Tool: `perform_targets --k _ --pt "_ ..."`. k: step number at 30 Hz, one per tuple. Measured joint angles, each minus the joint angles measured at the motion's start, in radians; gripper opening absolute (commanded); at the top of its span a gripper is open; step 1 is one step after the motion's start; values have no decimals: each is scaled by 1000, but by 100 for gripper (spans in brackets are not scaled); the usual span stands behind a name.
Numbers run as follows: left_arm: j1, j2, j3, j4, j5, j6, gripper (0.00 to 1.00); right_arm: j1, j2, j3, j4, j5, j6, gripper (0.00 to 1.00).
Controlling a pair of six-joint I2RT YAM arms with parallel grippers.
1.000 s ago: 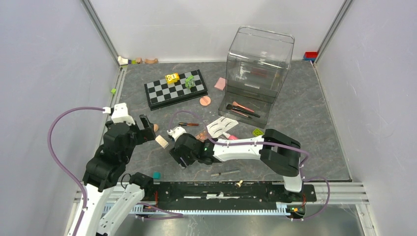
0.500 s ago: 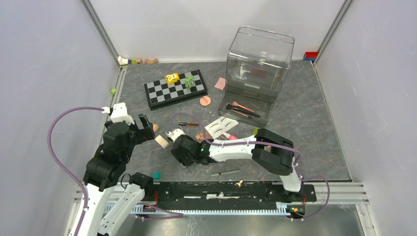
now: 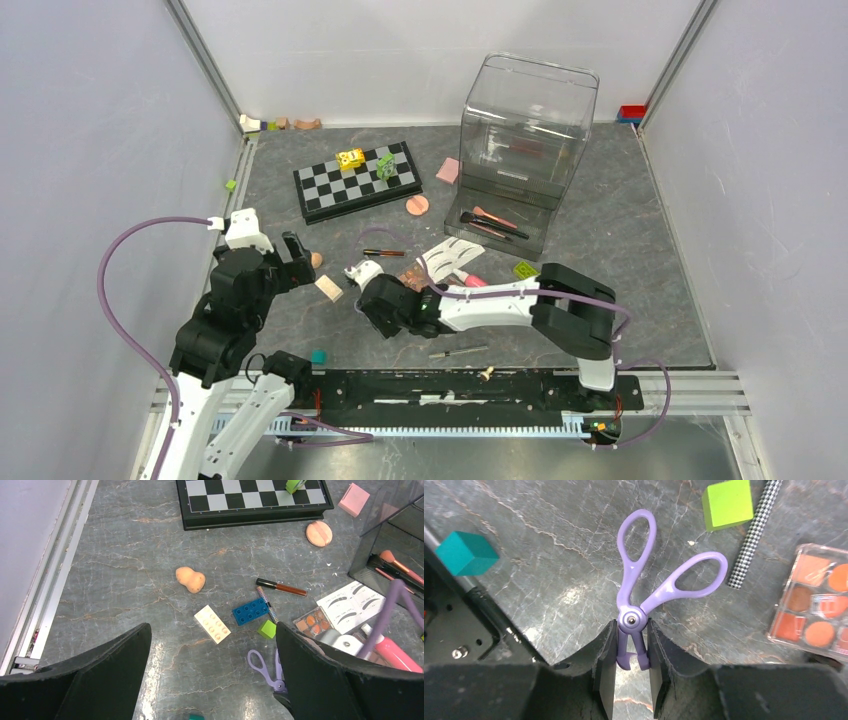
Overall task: Organize the makeup
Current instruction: Pick up the makeup tool from the center of the board.
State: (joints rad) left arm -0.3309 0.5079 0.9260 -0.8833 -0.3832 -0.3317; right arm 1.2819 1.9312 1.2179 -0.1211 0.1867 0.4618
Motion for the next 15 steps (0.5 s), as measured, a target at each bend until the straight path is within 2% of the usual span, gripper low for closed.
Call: perform_targets --k 10,15 --pt "0 0 0 0 0 0 100 -13 -185 -62 7 -2 -155 30" --pt "0 0 0 0 0 0 100 -95 -272 -138 -19 3 -211 30"
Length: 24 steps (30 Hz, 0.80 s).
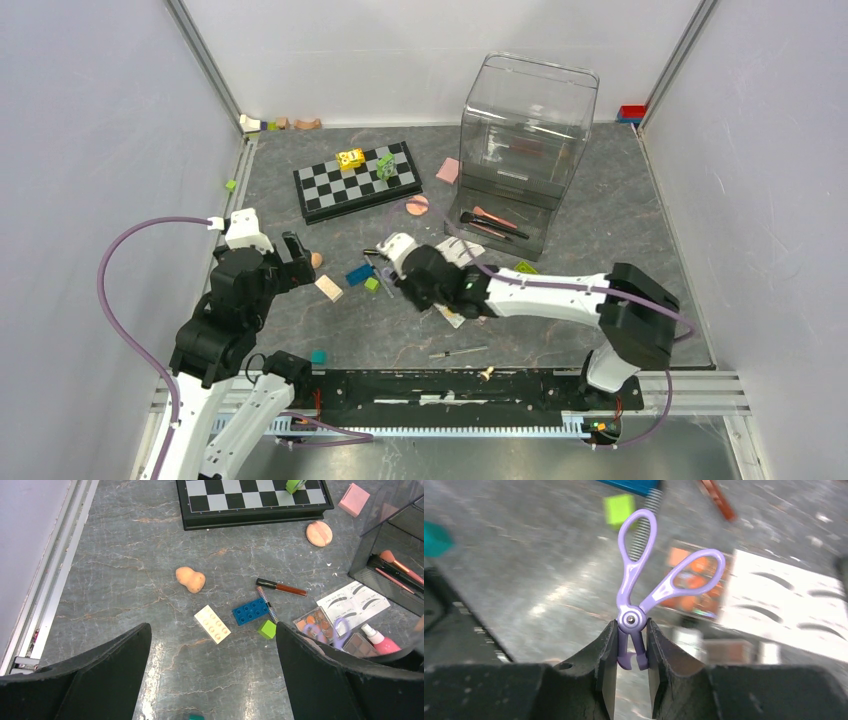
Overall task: Organize the makeup
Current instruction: Pick up the makeup tool from the center of the board, then place the makeup tool in the drawer.
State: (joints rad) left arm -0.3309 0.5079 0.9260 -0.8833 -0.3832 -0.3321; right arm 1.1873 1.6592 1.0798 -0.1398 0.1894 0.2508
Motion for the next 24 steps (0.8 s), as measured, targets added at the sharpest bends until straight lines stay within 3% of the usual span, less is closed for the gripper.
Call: perform_targets --k 11,24 --pt "0 0 0 0 0 0 100 -359 -173 -122 -97 35 -119 30" --pt "0 0 0 0 0 0 100 -601 -22 83 -248 -75 -414 30"
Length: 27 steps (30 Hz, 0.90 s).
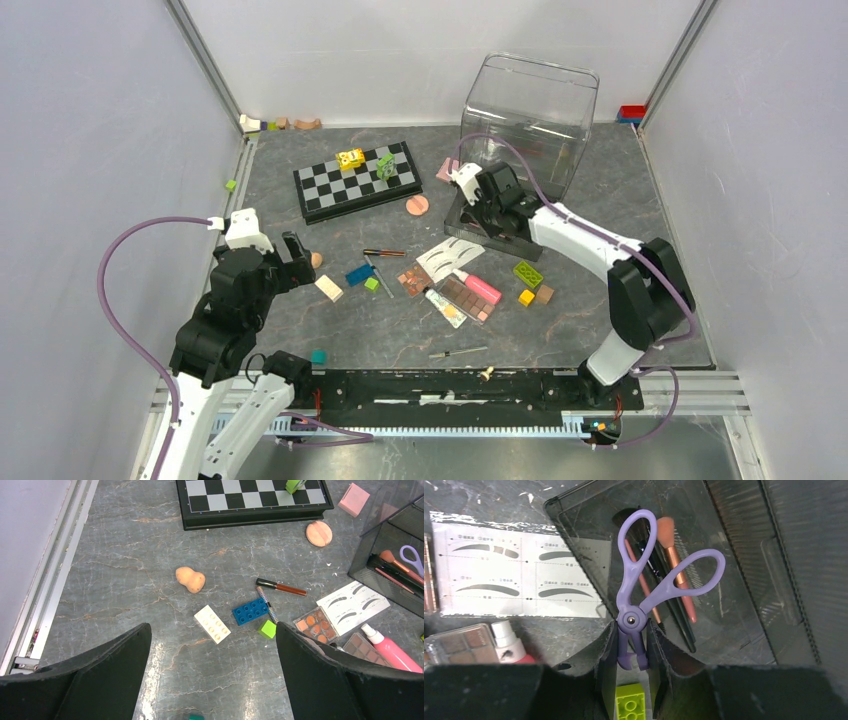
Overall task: Organize the makeup
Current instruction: Place the makeup tool in the drawer.
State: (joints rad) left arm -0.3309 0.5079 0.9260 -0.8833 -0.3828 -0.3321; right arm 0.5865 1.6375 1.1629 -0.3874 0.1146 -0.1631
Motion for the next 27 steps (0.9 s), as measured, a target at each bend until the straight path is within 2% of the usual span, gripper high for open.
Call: perform_targets --k 11,21,23,27 --pt "1 4 0 0 1 0 100 -61 170 134 -57 -117 -169 32" --pt "1 5 0 1 1 0 100 -65 274 184 -55 -166 -210 34" --pt "1 5 0 1 1 0 100 -65 293 185 -49 -165 -217 37" --pt "1 5 0 1 2 0 100 -66 308 185 -32 -165 -225 55"
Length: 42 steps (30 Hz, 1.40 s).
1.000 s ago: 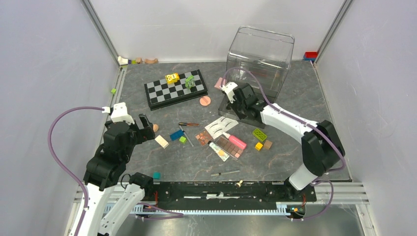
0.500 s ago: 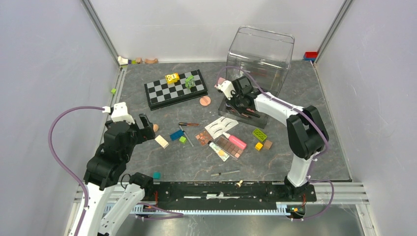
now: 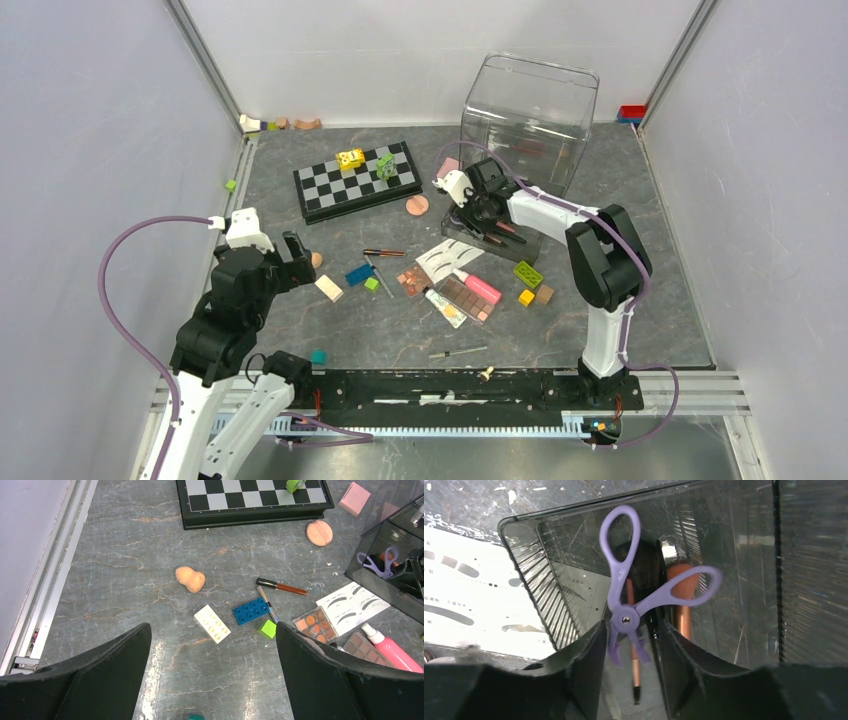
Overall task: Organize the makeup
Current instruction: Place the makeup tool in the drawer, then pick up the makeup tool from the center of the board.
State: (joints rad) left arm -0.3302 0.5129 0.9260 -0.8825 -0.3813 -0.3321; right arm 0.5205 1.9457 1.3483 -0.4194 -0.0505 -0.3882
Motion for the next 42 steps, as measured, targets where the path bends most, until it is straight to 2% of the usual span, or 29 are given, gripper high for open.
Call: perform_targets --k 5,16,27,32,35,42 --pt "0 0 0 0 0 0 100 0 0 0 3 4 -4 64" --pt "2 0 0 0 2 0 100 0 -43 10 -20 4 5 61" --pt "3 0 0 0 2 0 100 0 -240 14 -31 -10 63 56" --pt "4 0 0 0 2 0 100 18 -380 -75 -12 -20 152 55" --pt "4 0 0 0 2 0 100 78 -458 -172 2 -2 208 56" --pt "4 0 0 0 2 0 100 392 -590 -447 13 13 308 56"
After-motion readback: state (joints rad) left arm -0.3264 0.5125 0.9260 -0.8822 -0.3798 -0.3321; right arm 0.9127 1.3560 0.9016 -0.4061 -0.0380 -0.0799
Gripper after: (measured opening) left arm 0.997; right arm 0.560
